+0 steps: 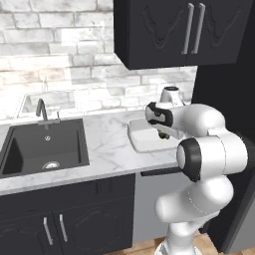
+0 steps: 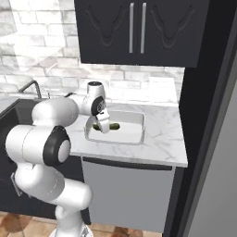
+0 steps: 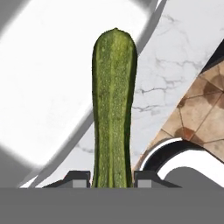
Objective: Take the eggplant and squash out of the freezer and place them in the tupperware container on the counter. Then put the tupperware containing the vegetables back in the freezer.
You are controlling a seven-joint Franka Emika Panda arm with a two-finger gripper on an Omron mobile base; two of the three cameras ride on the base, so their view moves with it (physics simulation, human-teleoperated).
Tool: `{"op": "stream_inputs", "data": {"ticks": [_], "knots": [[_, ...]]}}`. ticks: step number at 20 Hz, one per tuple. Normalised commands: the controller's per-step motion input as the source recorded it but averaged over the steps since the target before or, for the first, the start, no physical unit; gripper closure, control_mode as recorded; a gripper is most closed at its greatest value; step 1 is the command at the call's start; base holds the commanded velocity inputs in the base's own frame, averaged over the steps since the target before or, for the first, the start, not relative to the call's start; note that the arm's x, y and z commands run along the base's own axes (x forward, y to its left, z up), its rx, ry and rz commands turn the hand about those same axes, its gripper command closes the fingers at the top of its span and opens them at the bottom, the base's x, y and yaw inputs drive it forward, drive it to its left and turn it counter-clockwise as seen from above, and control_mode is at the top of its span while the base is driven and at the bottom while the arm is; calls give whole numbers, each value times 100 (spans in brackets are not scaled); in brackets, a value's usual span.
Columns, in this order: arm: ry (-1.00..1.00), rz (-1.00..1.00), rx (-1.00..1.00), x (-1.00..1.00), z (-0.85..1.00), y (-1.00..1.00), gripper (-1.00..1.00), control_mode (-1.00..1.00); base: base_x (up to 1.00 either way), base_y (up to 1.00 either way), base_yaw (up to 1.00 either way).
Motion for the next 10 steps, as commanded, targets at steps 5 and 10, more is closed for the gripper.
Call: {"op": "stream_inputs", "data": {"ticks": [5,10], "knots": [[0,-2,0,15,-16,0,100,-100,0,0,0],[0,-2,1,11,-1,0,100,-100,0,0,0]]}}
